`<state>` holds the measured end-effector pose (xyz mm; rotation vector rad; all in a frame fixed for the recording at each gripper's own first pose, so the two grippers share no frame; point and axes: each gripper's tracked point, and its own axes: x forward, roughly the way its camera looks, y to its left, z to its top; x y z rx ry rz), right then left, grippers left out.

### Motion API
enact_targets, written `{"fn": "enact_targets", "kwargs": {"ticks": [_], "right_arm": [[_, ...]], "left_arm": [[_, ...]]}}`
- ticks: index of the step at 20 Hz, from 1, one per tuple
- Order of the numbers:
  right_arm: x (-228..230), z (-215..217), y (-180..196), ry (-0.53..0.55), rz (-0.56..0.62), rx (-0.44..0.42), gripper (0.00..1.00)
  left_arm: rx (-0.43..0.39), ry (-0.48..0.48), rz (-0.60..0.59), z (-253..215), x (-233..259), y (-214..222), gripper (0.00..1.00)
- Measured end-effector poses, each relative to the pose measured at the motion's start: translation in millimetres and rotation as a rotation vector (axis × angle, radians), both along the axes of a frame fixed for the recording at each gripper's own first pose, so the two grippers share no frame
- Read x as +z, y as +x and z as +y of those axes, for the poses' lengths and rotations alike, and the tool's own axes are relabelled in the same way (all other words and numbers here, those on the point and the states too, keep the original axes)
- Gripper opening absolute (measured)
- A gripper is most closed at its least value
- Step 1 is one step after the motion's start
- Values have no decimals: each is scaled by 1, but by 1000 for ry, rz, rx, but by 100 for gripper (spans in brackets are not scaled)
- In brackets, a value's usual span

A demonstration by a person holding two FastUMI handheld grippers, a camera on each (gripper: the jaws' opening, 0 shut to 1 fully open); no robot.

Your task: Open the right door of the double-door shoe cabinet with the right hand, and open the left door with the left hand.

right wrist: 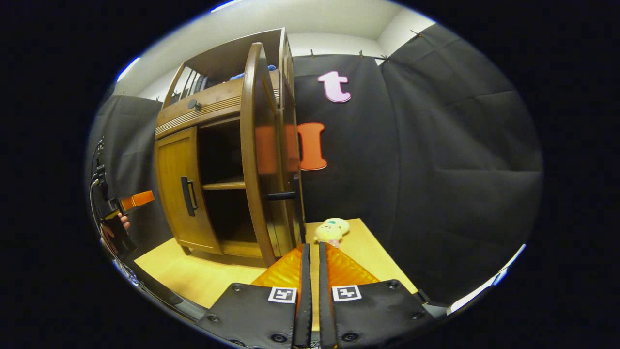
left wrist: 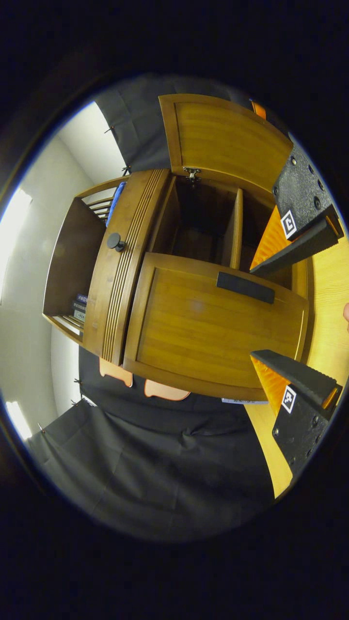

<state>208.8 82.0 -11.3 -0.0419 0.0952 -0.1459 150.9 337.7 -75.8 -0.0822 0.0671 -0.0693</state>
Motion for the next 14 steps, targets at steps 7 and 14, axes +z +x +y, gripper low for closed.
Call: {"fn": "enact_targets", "kwargs": {"ticks": [7,14], "right_arm": [[15,27,-44,20,-51,-113,13],[10,95,-35,7,-30,-64,13]], "left_arm": [[-84,7,-16,-22,2,30,93],[-142,53,14,-37,-26,82,92]]}}
